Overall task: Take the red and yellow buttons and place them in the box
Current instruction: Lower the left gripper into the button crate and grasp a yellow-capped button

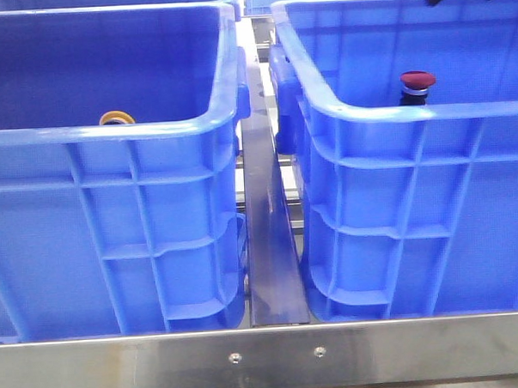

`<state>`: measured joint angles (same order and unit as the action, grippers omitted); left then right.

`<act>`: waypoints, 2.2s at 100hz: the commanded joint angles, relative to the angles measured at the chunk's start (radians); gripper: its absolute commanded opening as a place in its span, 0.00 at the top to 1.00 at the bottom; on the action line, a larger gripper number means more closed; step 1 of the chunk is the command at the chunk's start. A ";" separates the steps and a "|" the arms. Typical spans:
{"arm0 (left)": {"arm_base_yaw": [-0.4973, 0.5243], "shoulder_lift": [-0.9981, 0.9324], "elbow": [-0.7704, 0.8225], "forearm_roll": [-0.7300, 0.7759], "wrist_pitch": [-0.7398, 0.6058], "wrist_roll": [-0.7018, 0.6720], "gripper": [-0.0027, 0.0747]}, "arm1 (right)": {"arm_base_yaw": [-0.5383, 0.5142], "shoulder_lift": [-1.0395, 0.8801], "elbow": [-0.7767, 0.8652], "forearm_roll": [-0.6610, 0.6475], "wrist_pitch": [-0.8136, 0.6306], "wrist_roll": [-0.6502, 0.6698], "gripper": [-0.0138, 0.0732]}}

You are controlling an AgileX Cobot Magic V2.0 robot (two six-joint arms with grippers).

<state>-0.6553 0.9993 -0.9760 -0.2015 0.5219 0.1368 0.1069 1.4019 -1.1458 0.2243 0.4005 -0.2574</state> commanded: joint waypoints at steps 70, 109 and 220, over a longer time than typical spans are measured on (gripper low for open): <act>0.355 0.379 -0.384 -0.006 0.483 -0.213 0.21 | -0.005 -0.379 0.210 0.053 -0.009 0.001 0.26; 0.357 0.687 -0.553 0.070 0.504 -0.268 0.21 | -0.005 -0.379 0.210 0.069 -0.014 0.001 0.26; 0.303 0.651 -0.524 0.050 0.306 -0.290 0.91 | -0.005 -0.379 0.210 0.072 -0.001 0.001 0.26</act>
<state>-0.3242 1.7752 -1.5060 -0.1460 0.9128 -0.1453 0.1069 1.0451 -0.9099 0.2846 0.4566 -0.2553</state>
